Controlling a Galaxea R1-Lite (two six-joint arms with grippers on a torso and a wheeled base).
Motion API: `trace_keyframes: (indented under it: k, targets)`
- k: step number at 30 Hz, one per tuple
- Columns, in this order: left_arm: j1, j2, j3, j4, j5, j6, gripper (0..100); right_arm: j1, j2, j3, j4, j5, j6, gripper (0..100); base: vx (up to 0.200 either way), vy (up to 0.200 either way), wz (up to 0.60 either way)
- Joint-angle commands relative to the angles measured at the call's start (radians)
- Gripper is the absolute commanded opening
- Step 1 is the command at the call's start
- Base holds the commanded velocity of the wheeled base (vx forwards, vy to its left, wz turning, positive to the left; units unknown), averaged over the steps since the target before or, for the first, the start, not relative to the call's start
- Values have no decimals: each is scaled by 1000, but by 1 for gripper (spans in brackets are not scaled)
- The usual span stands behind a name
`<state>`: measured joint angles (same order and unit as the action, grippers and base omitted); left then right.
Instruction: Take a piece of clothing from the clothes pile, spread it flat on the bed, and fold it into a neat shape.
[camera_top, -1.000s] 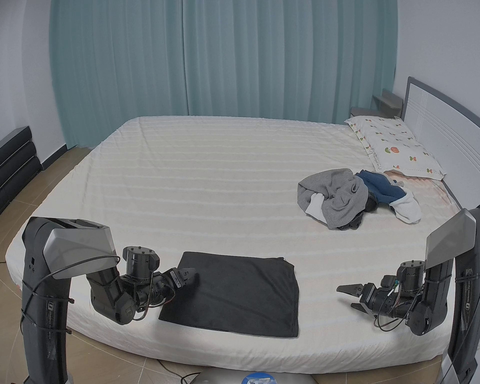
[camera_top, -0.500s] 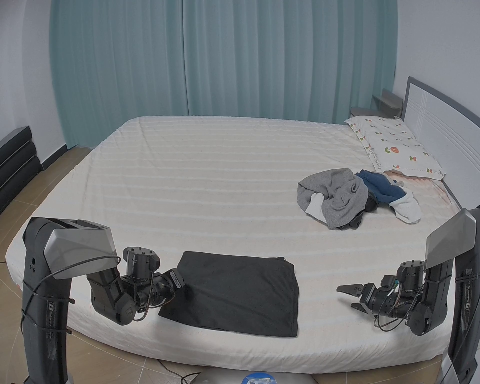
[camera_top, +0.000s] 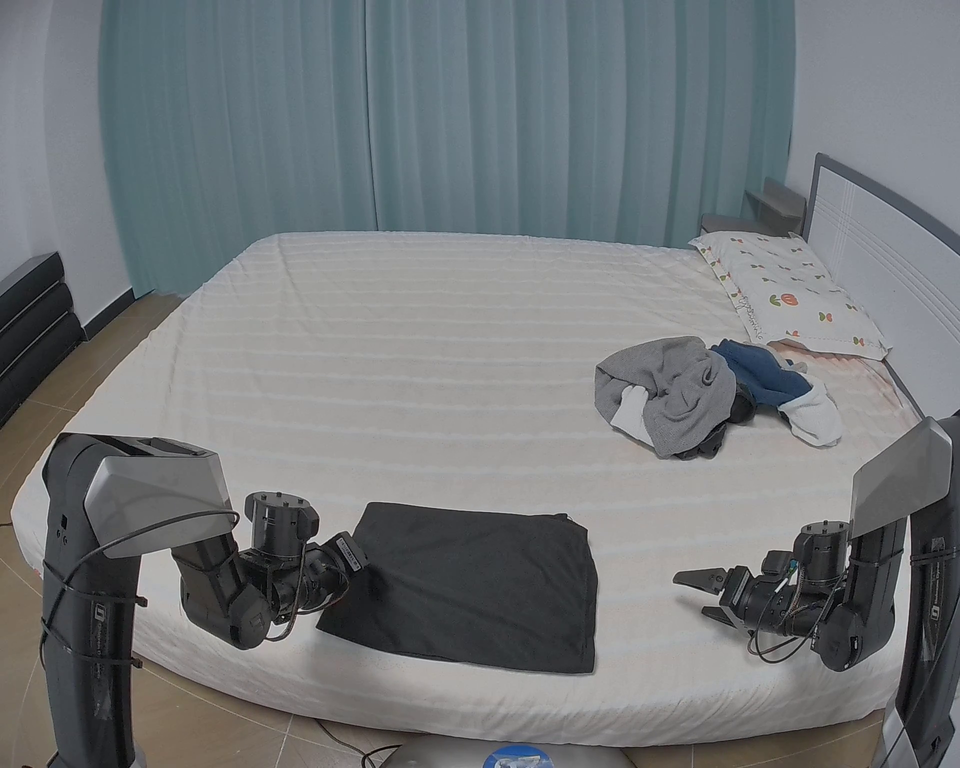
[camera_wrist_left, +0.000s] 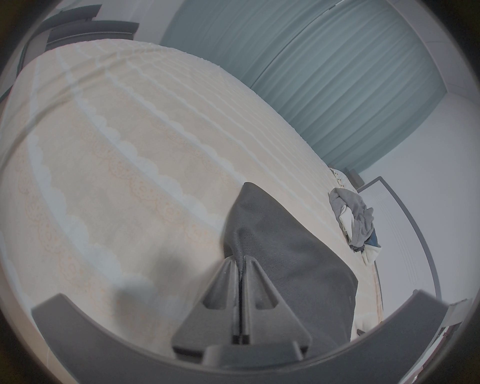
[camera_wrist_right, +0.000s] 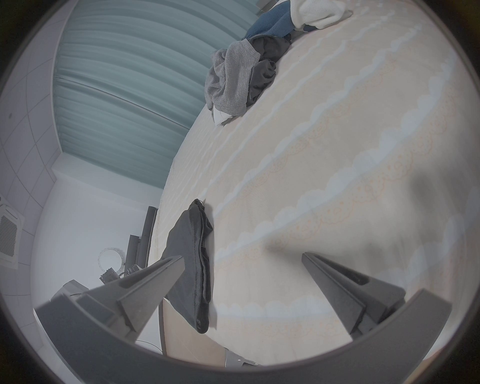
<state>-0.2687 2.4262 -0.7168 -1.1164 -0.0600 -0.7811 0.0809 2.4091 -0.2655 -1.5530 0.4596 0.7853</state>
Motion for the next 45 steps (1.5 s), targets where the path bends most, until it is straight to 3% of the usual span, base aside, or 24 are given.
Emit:
trace_keyframes:
  k: [1,45]
  targets:
    - [0,-4,-4,0,0,-14,0,0,1,0,-10,1,0,100,0,0,0]
    - [59,-29,28,0,8,-15,0,0,1,2,-10,1,0,100,0,195,0]
